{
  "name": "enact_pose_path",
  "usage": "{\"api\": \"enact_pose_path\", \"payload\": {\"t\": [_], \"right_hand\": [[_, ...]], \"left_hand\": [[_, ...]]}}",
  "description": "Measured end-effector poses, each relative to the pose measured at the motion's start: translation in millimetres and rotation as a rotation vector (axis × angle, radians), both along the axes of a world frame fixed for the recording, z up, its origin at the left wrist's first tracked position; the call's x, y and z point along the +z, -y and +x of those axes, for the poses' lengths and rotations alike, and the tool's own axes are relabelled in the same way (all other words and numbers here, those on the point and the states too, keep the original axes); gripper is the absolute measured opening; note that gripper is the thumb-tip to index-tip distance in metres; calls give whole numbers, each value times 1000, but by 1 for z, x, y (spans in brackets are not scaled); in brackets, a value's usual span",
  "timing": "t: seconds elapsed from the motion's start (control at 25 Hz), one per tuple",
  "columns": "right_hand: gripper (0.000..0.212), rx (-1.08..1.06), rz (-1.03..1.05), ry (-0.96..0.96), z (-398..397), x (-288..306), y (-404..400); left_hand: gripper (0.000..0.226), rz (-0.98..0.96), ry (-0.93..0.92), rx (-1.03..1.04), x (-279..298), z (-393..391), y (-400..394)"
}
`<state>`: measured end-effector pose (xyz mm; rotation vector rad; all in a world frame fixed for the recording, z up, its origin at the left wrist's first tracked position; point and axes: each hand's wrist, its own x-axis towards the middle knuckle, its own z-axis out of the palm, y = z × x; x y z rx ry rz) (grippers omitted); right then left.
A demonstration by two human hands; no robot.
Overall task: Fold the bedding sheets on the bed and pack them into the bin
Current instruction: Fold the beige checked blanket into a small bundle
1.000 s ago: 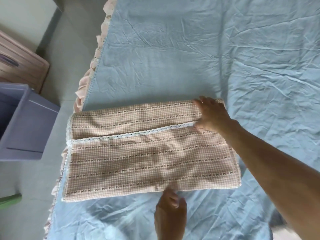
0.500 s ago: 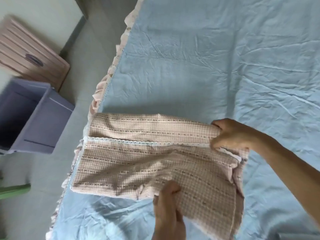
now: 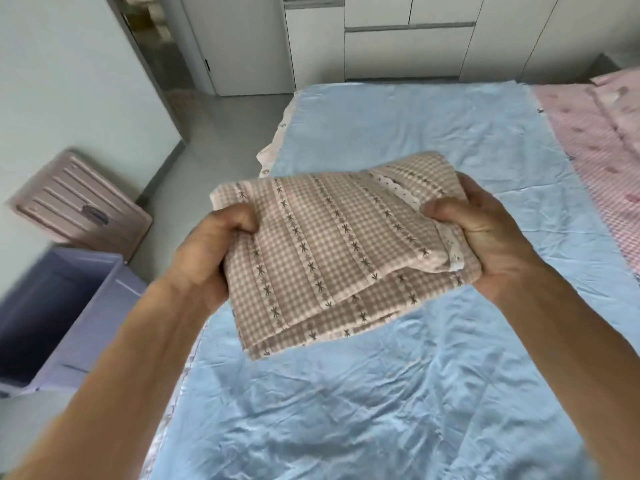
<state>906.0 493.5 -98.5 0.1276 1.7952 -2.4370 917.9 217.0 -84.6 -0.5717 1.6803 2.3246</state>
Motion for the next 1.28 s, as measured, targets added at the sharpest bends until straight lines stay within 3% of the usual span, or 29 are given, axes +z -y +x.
{"api": "enact_pose_path", "payload": {"t": [0.08, 0.2, 0.28, 0.44, 0.52, 0.6, 0.68, 0.72, 0.76, 0.84, 0.92, 0.96, 1.12, 1.2, 1.28], "right_hand": [[38, -93, 1, -60, 16, 20, 1], [39, -174, 99, 45, 45, -18, 0], [52, -232, 187, 194, 73, -83, 4], [97, -186, 377, 601, 165, -235, 32], [95, -182, 457, 755, 214, -277, 46], [84, -185, 728, 849, 246, -297, 55], [78, -139, 1274, 675, 260, -313, 57], [72, -148, 1461, 493, 263, -315, 61], [63, -162, 1521, 354, 260, -315, 68], [47, -86, 1291, 364, 244, -310, 85], [48, 22, 924, 616, 222, -318, 88], [50, 67, 843, 688, 215, -323, 86], [38, 257, 1021, 726, 224, -347, 86], [39, 205, 1165, 661, 241, -343, 90], [38, 69, 1422, 399, 253, -339, 90]], "left_hand": [[18, 7, -38, -55, 12, 1, 9], [29, 22, 38, -135, -19, 6, 18], [44, -42, 123, -126, -75, 15, 24], [25, -397, 456, -104, -221, 106, 35], [34, -540, 591, -181, -281, 172, 41], [26, -448, 653, -203, -320, 221, 45], [22, -371, 660, -152, -340, 247, 46], [22, -351, 655, -106, -345, 254, 45], [22, -322, 654, -58, -347, 256, 44], [28, -303, 649, 3, -351, 252, 40], [34, -349, 613, 13, -352, 245, 38], [35, -365, 577, 10, -351, 244, 36], [38, -404, 559, -17, -350, 253, 43], [47, -442, 590, -46, -347, 253, 45], [45, -741, 559, -117, -341, 248, 42]]}}
